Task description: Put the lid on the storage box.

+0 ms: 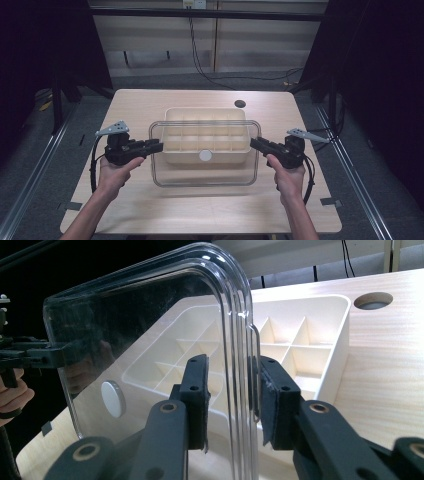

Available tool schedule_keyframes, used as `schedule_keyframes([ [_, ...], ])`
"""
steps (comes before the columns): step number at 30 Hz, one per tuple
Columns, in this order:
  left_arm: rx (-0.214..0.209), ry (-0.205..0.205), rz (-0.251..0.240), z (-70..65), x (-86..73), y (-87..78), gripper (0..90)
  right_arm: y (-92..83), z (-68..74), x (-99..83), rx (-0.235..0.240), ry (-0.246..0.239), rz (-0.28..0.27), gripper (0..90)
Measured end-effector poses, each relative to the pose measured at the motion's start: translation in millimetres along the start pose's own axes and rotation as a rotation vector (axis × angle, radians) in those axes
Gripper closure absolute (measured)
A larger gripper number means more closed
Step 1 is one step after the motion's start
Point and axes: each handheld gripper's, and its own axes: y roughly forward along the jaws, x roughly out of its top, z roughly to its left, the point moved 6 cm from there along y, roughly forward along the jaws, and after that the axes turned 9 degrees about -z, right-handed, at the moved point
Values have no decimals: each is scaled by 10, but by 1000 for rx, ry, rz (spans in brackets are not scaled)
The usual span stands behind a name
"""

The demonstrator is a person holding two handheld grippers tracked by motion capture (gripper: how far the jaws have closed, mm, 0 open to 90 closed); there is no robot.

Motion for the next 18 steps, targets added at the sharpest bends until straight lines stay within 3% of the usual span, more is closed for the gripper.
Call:
schedule_keyframes([
  [9,36,32,0,79,191,21,675,141,-9,123,1,12,13,681],
  [18,47,16,-6,138,312,55,673,244,-42,207,-1,37,-8,681],
])
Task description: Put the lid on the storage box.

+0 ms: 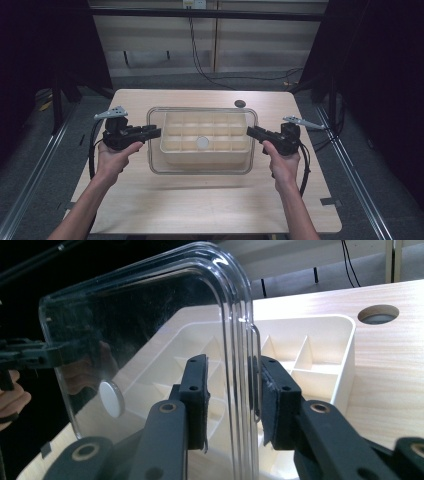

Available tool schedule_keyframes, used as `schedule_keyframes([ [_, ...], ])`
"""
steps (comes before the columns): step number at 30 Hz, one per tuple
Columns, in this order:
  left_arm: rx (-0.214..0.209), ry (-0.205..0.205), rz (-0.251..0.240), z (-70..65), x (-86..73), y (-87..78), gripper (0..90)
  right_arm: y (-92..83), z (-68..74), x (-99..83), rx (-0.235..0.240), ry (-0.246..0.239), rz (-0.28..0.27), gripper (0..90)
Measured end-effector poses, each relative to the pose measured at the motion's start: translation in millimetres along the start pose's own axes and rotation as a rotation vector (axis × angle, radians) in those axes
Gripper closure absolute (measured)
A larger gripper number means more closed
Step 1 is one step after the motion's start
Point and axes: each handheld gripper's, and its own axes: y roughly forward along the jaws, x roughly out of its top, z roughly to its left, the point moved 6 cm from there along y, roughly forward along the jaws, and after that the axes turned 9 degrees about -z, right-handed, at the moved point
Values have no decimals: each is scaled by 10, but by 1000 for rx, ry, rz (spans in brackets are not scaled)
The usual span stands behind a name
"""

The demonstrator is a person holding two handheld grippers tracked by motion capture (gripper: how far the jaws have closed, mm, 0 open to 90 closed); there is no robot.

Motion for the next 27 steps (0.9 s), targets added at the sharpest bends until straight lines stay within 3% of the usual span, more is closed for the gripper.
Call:
schedule_keyframes([
  [6,9,25,2,-16,30,14,670,25,-20,79,-2,9,-20,679],
  [16,18,24,-23,35,191,82,671,147,-69,213,-9,21,-42,676],
  [18,18,32,-27,30,228,96,670,155,-88,249,-16,44,-51,676],
  [27,34,30,-5,129,288,268,663,228,-196,348,-39,56,-56,678],
])
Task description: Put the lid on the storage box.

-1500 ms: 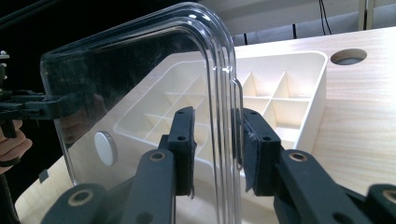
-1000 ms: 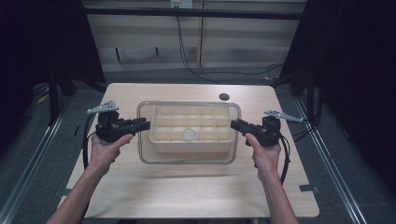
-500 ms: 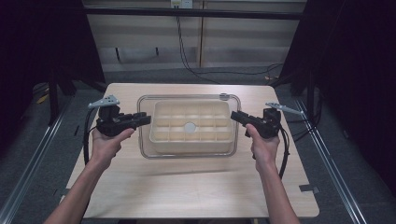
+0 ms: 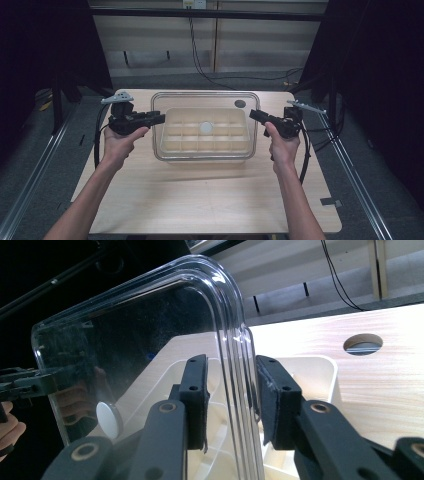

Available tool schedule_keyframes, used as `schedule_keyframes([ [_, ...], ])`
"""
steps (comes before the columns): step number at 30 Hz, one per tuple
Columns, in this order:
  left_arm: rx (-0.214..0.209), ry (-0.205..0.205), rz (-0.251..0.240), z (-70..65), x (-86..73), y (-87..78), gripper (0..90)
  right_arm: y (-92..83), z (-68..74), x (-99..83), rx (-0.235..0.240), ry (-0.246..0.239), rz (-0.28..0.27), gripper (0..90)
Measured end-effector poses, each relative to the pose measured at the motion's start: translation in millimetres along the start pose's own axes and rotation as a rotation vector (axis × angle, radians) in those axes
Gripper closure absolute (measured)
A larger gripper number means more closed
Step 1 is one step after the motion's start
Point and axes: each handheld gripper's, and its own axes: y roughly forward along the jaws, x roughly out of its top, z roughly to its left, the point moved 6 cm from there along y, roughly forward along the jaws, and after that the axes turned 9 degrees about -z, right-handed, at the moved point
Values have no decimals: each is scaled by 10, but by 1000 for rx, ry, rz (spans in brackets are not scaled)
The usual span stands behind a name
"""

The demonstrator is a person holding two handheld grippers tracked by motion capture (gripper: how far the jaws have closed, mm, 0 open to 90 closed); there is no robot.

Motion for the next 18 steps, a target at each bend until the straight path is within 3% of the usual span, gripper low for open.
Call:
schedule_keyframes([
  [8,19,-14,9,107,53,85,659,144,-55,91,-26,0,-2,683],
  [18,33,-51,15,209,2,159,648,253,-115,38,-43,-3,22,692],
])
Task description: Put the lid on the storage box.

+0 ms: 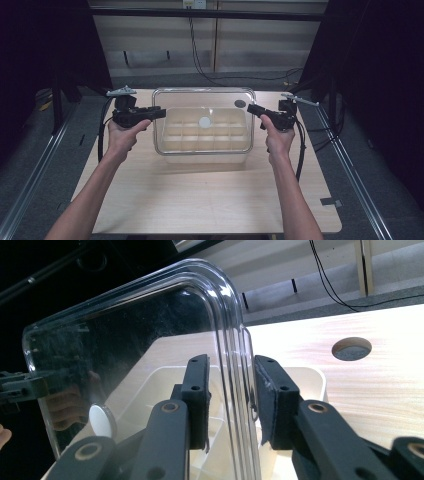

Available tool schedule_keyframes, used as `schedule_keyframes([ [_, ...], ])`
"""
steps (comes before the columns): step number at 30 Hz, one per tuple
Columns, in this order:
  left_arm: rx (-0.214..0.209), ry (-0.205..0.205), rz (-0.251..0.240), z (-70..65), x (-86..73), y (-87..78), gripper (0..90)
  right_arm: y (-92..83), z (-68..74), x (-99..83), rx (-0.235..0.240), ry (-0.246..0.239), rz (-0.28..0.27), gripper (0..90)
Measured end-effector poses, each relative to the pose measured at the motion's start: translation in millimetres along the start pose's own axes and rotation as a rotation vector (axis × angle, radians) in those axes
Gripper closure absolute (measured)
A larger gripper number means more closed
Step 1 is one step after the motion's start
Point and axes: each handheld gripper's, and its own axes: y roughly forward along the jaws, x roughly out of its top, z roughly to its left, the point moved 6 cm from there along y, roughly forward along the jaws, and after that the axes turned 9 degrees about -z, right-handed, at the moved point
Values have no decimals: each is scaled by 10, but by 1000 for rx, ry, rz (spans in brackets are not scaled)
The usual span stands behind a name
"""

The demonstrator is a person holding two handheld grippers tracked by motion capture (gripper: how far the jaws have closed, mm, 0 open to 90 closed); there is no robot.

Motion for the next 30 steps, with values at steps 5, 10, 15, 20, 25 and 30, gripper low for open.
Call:
schedule_keyframes([
  [5,4,-9,3,44,11,93,640,27,-47,-6,-20,-11,11,693],
  [10,1,-27,0,78,25,163,633,41,-100,3,-21,-7,16,697],
  [15,17,-43,11,154,-21,208,614,99,-121,-20,-23,-9,24,701],
  [20,15,-83,17,222,-51,272,608,168,-160,-27,-32,-20,47,700],
  [25,15,-96,28,285,-96,327,592,227,-204,-48,-37,-17,57,698],
  [30,24,-90,44,341,-141,379,569,299,-249,-78,-45,-12,69,689],
])
